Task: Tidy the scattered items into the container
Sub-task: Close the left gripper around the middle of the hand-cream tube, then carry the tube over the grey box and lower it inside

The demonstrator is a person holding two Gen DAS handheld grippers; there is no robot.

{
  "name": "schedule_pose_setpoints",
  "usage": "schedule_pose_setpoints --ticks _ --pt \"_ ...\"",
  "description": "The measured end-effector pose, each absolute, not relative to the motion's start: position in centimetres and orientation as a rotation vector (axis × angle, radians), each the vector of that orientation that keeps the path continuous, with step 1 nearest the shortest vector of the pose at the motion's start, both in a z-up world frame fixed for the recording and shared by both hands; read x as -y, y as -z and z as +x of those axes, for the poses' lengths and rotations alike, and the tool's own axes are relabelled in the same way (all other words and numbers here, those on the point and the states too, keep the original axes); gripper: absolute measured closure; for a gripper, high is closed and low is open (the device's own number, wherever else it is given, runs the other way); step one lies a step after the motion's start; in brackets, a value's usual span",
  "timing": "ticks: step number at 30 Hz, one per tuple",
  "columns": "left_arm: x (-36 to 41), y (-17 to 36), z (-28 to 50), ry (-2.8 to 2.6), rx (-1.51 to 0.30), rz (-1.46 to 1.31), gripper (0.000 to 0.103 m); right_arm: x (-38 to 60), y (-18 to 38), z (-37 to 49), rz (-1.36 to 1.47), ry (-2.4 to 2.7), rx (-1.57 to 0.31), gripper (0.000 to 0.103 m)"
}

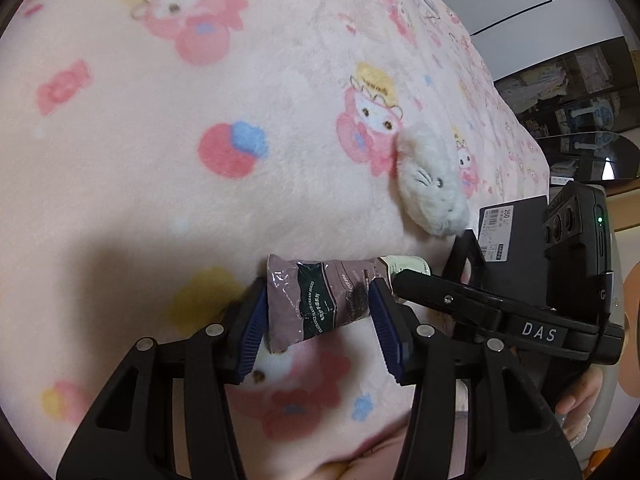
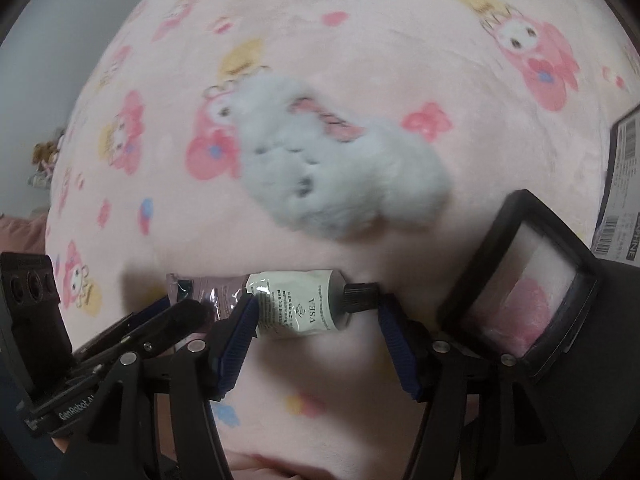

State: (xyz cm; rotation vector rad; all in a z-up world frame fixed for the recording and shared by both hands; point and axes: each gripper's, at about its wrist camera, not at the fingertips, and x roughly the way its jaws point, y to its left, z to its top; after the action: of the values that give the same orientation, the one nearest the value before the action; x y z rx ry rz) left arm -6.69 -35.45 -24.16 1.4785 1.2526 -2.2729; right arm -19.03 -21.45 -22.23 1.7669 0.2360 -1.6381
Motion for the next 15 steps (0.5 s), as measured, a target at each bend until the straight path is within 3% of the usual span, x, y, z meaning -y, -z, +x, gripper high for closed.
schedule_pose_setpoints --ticks 7,15 --pt "36.3 24.4 -4.0 2.19 -1.206 1.492 0.053 22.4 21.5 -16.4 1.715 1.533 -0.319 0.043" --pt "35.8 25.2 -4.4 2.182 -1.216 1.494 0.053 23.3 23.8 -17.2 1.772 1.446 -0.264 0.043"
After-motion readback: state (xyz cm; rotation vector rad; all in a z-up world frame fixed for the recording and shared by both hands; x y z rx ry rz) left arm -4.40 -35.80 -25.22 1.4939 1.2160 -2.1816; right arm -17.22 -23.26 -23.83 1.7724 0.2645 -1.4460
